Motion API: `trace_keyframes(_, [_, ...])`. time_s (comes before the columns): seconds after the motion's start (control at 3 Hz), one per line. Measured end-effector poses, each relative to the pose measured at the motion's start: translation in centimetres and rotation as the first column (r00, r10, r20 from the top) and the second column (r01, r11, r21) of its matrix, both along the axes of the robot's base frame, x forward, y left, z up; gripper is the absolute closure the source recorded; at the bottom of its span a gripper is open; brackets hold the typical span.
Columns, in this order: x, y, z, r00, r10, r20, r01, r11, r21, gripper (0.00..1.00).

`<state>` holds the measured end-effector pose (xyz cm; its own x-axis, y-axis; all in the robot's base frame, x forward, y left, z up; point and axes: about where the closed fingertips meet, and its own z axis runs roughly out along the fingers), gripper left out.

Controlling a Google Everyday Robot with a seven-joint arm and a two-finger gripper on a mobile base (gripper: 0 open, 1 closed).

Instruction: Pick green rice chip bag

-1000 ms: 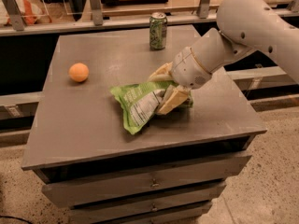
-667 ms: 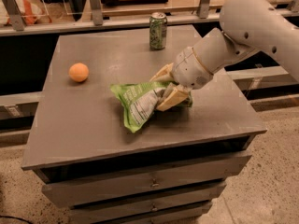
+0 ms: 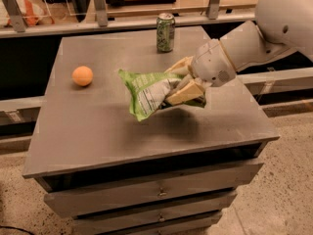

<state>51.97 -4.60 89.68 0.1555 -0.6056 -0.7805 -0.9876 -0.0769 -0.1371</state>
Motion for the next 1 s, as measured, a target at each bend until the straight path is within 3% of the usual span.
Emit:
trace_keyframes(0.33, [0.0,0.2,2.4,1.0,-0.002,0.004,0.002,0.997,0.072,1.0])
trace_keyframes(0.67, [0.1,1.3,5.5,0.9992,0.007,0.039,-0.012,0.993,0.117,1.0])
trace_keyframes(1.0, [0.1,1.3,5.5,0.9992,0.007,0.039,-0.012,0.993,0.117,1.0])
